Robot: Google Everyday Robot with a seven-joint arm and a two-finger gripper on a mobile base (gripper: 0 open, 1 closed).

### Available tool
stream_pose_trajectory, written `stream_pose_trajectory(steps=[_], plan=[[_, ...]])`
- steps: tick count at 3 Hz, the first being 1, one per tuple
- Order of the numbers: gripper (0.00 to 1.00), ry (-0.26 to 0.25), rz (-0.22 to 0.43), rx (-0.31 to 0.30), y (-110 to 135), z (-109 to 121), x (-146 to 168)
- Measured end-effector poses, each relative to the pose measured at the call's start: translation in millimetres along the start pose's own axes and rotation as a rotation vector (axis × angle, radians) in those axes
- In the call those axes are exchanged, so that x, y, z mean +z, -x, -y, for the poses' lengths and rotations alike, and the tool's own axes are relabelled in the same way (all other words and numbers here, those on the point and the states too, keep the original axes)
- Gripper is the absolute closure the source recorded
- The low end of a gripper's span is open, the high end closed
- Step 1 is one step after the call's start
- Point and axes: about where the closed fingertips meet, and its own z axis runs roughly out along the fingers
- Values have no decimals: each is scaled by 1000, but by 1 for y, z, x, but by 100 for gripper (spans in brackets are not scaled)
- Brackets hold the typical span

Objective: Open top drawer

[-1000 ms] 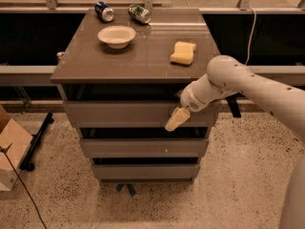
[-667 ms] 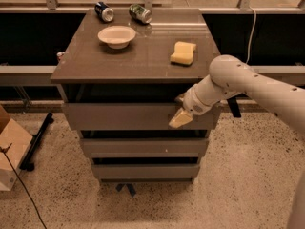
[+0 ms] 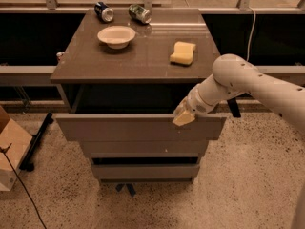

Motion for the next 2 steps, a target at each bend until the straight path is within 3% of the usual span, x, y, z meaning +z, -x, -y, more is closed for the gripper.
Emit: stream_pose_trajectory(steps=[1,2], plan=[[0,2,-4,-3,0,0,1],[0,2,-5,-4,0,0,1]])
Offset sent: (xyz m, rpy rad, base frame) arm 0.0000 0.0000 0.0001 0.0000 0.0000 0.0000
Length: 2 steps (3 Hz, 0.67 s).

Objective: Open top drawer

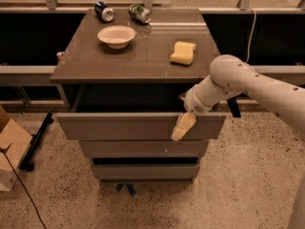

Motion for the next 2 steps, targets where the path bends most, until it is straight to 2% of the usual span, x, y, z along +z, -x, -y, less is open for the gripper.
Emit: stream_pose_trajectory(steps=[1,2], plan=[[0,26,-47,0,-11,-7,4],[17,74,-95,4,-27,-18,8]])
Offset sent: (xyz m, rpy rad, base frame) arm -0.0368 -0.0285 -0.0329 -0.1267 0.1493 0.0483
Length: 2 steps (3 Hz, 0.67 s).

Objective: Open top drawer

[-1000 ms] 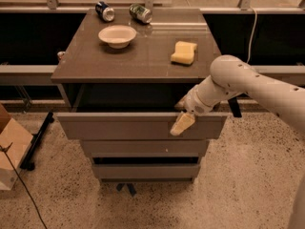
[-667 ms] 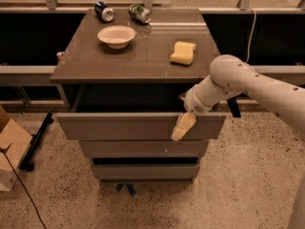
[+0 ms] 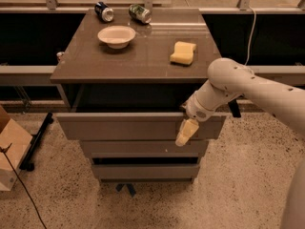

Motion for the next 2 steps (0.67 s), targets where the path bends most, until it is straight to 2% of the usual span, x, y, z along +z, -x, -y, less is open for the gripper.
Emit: stream_pose_trajectory(steps=[1,2], plan=[[41,34,-43,3,-14,-12,0],[64,34,-43,3,-13,-12,-1]])
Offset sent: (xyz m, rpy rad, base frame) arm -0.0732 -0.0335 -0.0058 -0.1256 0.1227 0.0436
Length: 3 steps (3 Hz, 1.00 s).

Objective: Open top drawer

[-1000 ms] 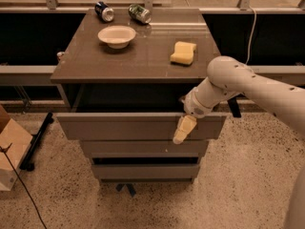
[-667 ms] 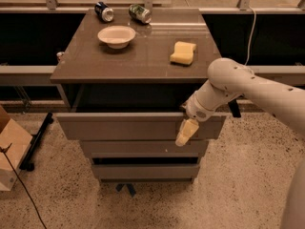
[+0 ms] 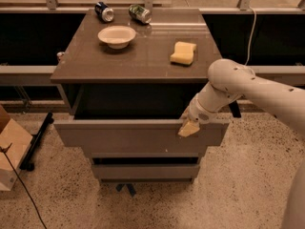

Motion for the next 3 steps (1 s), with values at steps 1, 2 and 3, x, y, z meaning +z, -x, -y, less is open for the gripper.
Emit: stream_pose_trajectory(steps=[1,2,3], plan=[[87,8,-15,10,-9,-20,-2],[92,9,-18,12,-10,-23,-2],[61,13,-19,65,-19,-51,-1]])
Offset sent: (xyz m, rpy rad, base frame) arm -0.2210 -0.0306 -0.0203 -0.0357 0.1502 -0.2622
